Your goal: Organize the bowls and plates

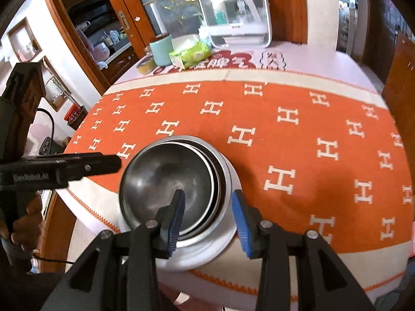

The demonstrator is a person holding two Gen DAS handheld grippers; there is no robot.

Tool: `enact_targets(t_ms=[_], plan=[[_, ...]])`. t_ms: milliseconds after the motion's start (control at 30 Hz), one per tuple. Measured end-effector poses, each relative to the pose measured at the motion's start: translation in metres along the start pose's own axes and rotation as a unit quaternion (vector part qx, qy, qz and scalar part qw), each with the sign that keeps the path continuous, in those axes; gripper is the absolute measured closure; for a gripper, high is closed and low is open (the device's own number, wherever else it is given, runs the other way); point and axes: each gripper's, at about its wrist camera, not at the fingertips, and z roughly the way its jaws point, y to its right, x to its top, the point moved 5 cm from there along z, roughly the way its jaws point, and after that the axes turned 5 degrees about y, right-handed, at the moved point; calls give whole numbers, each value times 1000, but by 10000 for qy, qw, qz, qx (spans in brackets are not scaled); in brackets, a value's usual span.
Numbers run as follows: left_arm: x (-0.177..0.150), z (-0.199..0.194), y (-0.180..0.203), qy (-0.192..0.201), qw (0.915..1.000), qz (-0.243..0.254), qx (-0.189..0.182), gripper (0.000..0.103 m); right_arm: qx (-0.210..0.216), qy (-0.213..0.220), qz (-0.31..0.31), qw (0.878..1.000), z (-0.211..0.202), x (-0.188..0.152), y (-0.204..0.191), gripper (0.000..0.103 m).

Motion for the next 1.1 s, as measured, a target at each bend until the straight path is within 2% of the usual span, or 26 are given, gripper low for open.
enact_targets(t_ms=[133,267,333,467,500,600,733,867,933,1100], plan=[[-11,-27,-4,5,9997,23,225,31,-151,-119,-435,9989,-29,-8,-13,48],[-24,-54,-7,64,9989,12,468,26,-26,-282,-541,9981,-58,-16,-27,39],[-30,-64,-3,118,9987,-28,487,24,45,-258,-581,9980,-73,-16,-37,37],[-38,-86,17,416,9973,224,564,21,31,-258,-176,9995,-93,-14,-51,26],[-39,-90,22,498,9969,289,541,15,101,-185,-1,9998,-98,-13,-52,24],[-38,-102,37,843,9918,542,795,12,-106,77,290,9995,-107,-15,-49,16],[-39,-111,44,1163,9837,682,1193,10,-421,376,541,9969,-111,-19,-43,11],[-41,-121,47,1462,9758,714,1461,4,-581,682,509,9947,-117,-19,-49,5],[-41,-127,45,1618,9723,694,1539,1,-636,739,552,9937,-119,-22,-49,2],[-46,-134,45,1765,9669,714,1700,1,-632,786,537,9935,-118,-25,-51,0]])
